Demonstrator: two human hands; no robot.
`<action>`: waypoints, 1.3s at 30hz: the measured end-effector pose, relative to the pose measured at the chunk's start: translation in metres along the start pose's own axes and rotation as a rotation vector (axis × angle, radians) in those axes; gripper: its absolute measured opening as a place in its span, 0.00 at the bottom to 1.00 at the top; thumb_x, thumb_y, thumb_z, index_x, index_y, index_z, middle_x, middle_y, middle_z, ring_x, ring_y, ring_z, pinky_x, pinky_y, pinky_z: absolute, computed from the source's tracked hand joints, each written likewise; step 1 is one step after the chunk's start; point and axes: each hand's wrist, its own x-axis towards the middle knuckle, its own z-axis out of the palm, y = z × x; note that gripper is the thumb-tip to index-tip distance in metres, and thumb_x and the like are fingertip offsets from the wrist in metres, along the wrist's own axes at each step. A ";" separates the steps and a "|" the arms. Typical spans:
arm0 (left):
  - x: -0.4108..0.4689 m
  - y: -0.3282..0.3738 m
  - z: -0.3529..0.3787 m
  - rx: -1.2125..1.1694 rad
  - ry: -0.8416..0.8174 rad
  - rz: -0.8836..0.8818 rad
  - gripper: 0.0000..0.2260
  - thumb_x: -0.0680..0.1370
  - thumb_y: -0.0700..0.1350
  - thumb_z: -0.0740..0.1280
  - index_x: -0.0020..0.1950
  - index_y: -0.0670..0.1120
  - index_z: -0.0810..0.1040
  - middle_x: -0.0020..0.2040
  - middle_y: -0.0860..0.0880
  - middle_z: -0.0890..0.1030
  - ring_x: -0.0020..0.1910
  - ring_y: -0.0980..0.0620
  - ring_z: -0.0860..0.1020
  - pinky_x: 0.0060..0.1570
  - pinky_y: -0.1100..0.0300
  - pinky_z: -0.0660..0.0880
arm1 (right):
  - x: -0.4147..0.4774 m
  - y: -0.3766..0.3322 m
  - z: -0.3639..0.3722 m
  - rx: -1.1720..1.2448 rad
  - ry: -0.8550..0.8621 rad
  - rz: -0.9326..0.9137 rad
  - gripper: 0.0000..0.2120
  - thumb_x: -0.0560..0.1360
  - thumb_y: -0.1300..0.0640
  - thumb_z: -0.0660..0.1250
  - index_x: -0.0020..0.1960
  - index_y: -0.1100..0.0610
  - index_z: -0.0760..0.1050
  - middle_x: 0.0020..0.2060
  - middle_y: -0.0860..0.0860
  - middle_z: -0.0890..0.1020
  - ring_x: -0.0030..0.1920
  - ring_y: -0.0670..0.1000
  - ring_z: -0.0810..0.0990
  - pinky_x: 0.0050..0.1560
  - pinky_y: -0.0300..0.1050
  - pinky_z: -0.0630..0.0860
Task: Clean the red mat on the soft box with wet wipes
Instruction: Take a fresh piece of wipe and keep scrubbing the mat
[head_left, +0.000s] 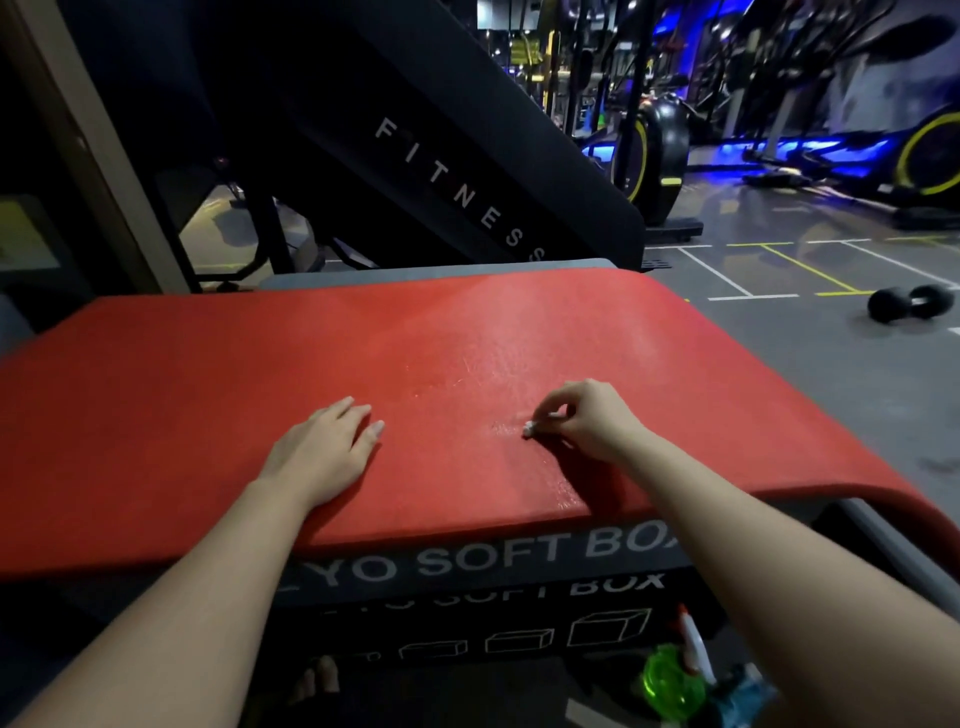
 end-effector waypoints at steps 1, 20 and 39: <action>0.006 -0.001 -0.001 -0.005 -0.004 0.003 0.24 0.85 0.60 0.53 0.79 0.53 0.67 0.81 0.50 0.62 0.79 0.48 0.62 0.76 0.50 0.61 | 0.002 0.000 -0.008 0.002 -0.063 0.032 0.09 0.64 0.45 0.80 0.41 0.48 0.86 0.32 0.41 0.81 0.33 0.35 0.76 0.32 0.28 0.66; 0.116 -0.022 0.014 -0.048 0.063 0.057 0.23 0.85 0.56 0.56 0.78 0.49 0.69 0.81 0.47 0.63 0.80 0.48 0.61 0.79 0.51 0.57 | 0.094 0.040 -0.030 -0.132 -0.329 -0.052 0.08 0.67 0.42 0.78 0.41 0.44 0.84 0.38 0.41 0.84 0.40 0.40 0.80 0.41 0.35 0.73; 0.133 -0.032 0.046 0.051 0.093 -0.021 0.36 0.76 0.66 0.35 0.83 0.58 0.54 0.84 0.55 0.52 0.82 0.56 0.47 0.81 0.47 0.44 | 0.226 0.071 0.008 -0.164 -0.075 -0.057 0.10 0.68 0.44 0.77 0.41 0.49 0.84 0.35 0.45 0.83 0.36 0.44 0.78 0.35 0.35 0.69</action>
